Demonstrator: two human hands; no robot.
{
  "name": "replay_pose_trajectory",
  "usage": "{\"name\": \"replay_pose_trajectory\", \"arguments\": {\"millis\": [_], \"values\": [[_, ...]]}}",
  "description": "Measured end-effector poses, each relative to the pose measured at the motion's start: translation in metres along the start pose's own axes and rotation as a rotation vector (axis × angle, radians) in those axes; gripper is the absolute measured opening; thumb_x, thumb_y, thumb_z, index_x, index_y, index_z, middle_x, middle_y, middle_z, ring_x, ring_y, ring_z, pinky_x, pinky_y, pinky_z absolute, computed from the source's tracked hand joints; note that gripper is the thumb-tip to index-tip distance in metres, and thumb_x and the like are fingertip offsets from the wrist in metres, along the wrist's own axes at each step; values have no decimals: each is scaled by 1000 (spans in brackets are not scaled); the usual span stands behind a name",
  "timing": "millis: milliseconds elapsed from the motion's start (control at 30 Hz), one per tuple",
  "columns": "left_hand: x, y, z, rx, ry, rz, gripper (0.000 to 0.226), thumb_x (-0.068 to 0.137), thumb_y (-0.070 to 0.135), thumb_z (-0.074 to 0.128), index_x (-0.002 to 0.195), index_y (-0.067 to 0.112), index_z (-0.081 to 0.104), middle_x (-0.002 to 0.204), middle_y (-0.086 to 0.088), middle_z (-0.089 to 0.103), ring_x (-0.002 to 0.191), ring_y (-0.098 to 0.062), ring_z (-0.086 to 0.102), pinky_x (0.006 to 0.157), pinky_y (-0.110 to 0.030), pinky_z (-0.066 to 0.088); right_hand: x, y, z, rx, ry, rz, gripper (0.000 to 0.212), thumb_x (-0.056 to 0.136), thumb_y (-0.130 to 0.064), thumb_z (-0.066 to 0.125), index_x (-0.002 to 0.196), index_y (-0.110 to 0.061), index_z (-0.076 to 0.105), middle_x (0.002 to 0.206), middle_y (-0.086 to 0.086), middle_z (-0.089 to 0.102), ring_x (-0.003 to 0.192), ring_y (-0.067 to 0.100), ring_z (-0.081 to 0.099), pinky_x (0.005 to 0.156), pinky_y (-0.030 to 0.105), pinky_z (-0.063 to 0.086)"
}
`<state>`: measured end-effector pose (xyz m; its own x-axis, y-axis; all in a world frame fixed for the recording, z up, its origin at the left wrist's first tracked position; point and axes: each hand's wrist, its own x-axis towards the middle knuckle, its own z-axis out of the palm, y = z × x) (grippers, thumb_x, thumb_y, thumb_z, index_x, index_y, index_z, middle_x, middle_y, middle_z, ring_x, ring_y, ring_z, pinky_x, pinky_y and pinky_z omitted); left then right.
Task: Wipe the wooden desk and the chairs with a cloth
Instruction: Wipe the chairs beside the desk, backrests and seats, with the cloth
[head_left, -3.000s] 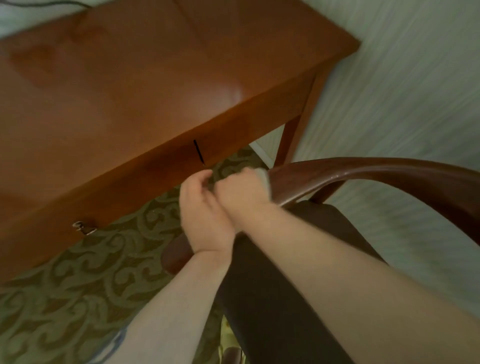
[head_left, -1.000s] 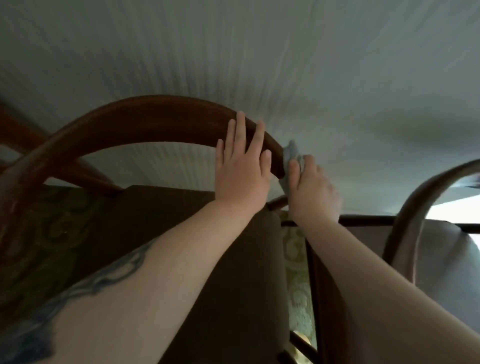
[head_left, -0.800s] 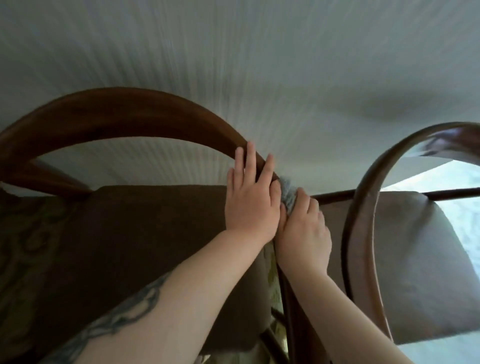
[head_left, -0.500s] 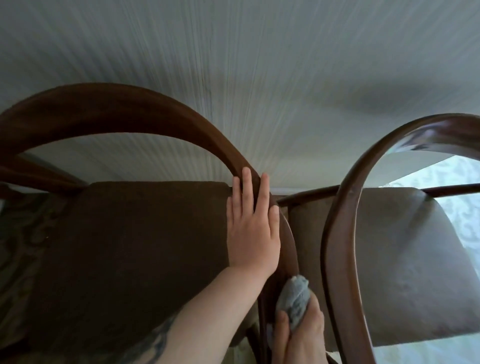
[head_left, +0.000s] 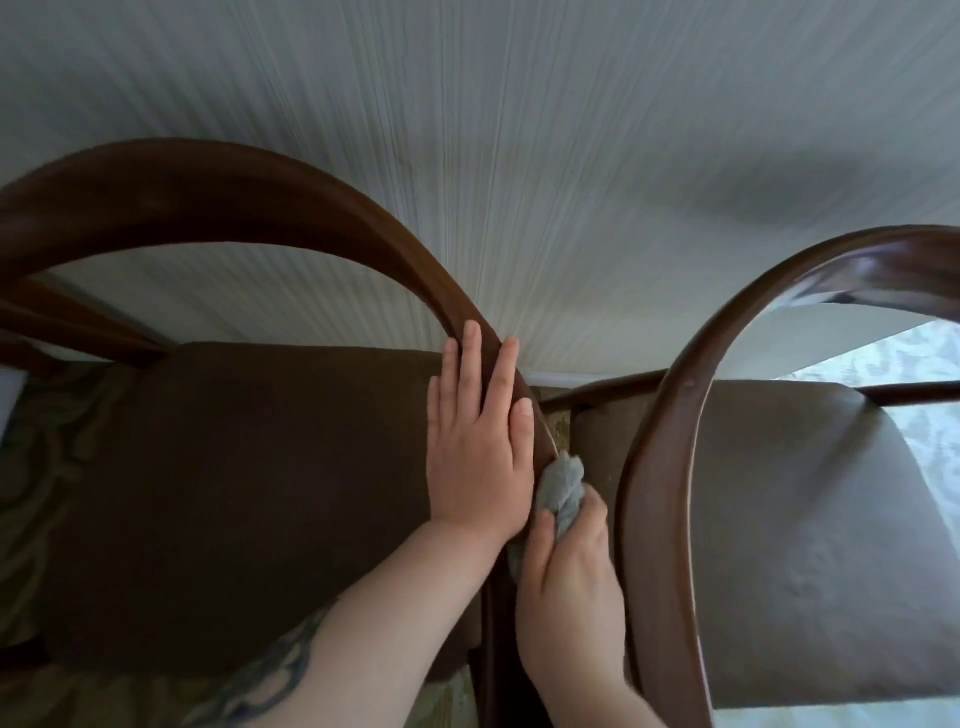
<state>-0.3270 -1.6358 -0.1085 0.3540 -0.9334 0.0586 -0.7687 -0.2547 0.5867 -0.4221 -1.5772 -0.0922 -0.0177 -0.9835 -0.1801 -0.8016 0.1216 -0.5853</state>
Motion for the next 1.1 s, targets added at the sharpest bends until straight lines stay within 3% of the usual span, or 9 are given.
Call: {"name": "replay_pose_trajectory", "arguments": {"millis": [233,333,400,533,633,767,900,1000,1100], "values": [[69,-32,-31,246,-23,182,44,104,32,25,142,23,44,158,4,25,148,-13,2,118,-38,-10,116,-70,16,-180,-72,-162,36,103,-35,24,123,-13,43,108,4,54,95,30,60,57,31,28],[113,-47,-56,374,-15,182,53,100,36,13,143,22,41,156,6,28,147,-13,6,116,-40,-12,158,-113,23,-414,-184,-253,32,104,-24,23,122,-7,45,116,15,51,106,35,55,70,34,32],[132,-67,-77,425,9,169,49,102,34,16,144,24,38,156,6,26,148,-14,6,116,-42,-10,179,-141,33,-585,-178,-355,28,103,-19,25,120,-8,44,121,17,53,102,35,54,72,36,33],[155,-127,-128,413,120,69,45,104,34,26,148,30,31,159,4,22,148,-15,7,117,-44,-7,197,-205,67,-531,-69,-345,40,105,-33,26,129,-7,46,123,17,55,98,32,53,65,38,32],[163,-179,-172,406,135,-66,46,104,35,25,150,32,24,159,4,20,148,-17,6,117,-44,-4,197,-265,98,-457,49,-338,54,104,-44,20,127,-7,51,124,22,57,112,40,55,75,44,41],[135,-260,-227,312,224,-322,43,105,34,24,145,26,36,145,-3,44,134,-25,37,115,-43,21,178,-337,140,-535,111,-447,51,103,-44,23,122,-11,56,118,16,60,108,37,58,70,42,35],[81,-314,-256,314,232,-419,42,105,32,24,143,22,39,132,-6,53,120,-25,48,105,-40,36,143,-388,189,-690,78,-724,41,104,-33,26,120,-11,57,114,13,63,103,34,60,58,33,30],[54,-336,-262,324,248,-520,45,104,40,20,143,25,38,131,-3,53,121,-23,48,106,-40,34,100,-417,233,-742,-41,-967,34,101,-21,35,124,-7,55,122,15,61,112,35,57,82,38,39],[33,-349,-264,352,246,-568,46,103,39,22,143,23,38,135,-1,52,126,-21,46,107,-39,31,34,-421,275,-709,-157,-1206,31,100,-26,36,118,-10,56,117,10,62,108,31,58,82,39,36]]}}
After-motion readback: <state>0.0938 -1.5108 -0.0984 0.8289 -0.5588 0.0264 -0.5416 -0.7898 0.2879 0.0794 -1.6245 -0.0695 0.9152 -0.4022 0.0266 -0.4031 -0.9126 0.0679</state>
